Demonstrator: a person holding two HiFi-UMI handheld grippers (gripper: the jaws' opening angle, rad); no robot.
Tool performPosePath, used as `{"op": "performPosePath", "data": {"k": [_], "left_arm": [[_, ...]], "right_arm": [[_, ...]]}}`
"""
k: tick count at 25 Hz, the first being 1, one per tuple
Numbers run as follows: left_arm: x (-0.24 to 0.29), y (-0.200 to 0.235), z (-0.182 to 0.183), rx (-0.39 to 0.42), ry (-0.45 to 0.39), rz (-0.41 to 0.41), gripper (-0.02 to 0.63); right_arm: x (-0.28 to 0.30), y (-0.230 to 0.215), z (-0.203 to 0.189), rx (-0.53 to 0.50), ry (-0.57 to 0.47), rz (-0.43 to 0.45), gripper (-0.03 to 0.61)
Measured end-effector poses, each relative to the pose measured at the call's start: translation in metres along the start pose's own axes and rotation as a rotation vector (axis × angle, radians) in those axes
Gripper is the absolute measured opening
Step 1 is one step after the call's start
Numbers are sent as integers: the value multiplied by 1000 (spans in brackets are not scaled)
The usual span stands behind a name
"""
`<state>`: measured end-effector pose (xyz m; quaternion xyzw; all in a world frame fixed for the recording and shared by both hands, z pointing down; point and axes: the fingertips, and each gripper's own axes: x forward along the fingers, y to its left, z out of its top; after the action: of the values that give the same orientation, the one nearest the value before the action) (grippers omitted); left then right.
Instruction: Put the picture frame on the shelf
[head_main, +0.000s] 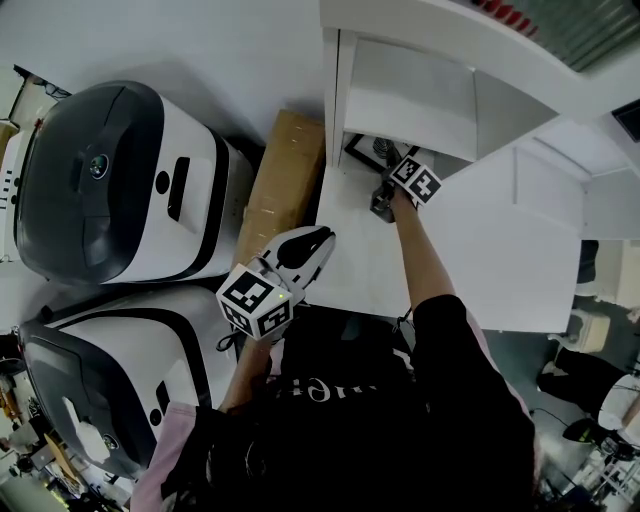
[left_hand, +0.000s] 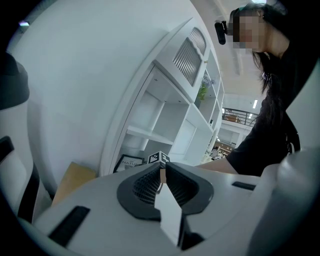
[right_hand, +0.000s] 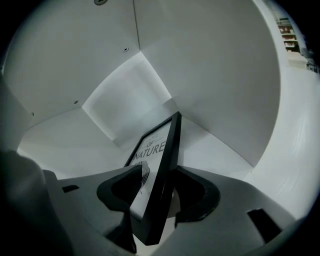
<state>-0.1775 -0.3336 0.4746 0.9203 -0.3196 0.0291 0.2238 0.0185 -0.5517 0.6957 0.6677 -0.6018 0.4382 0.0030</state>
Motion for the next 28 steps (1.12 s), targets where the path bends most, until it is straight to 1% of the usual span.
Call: {"op": "performPosePath", "data": {"k": [5,9,11,19,25,28], "left_arm": [[4,1,3,-10,-16,10,43],[10,-4,6,7,-12,-6,43],[13,-5,8,12,-15,-10,43],[16,-9,10,21,-18,-21,43],[18,-14,10,27,-19,-25,43],[20,-17,10,31,-22,-26,43]], "right_arm": [[-1,1,-3,-126,44,-50,250],[-4,-4,-4,-158,61,-92,265],[-5,-4,-4,-173,68,-97,267],[-14,5,-2,-146,68,-25,265],[-35,14,4,-162,54,55,265],[-52,23,6,-172,52,118,264]]}}
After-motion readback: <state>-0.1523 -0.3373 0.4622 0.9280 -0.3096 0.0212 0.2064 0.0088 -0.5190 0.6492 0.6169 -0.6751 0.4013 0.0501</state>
